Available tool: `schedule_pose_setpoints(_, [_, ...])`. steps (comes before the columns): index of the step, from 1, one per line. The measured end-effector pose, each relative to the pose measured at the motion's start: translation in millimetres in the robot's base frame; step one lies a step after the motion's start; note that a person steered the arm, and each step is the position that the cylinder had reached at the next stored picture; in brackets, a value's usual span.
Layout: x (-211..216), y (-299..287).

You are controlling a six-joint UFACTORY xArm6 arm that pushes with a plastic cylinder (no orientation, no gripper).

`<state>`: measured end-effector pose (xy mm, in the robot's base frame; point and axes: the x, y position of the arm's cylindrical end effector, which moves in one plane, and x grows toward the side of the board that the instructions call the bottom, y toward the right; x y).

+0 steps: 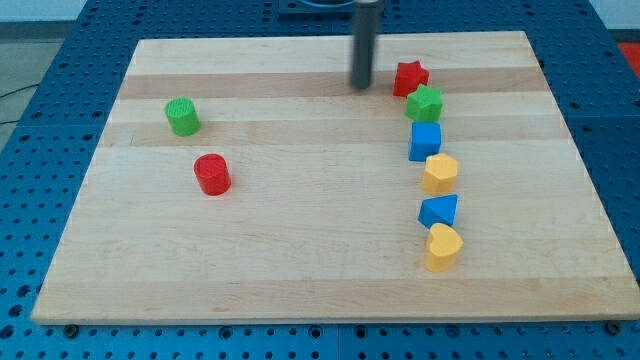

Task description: Move the green circle towards the top center of the board

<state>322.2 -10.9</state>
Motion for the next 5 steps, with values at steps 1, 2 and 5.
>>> schedule_pose_setpoints(1, [65,-82])
schedule_pose_setpoints(2, [92,-155])
schedule_pose_setpoints(5, [-2,-188])
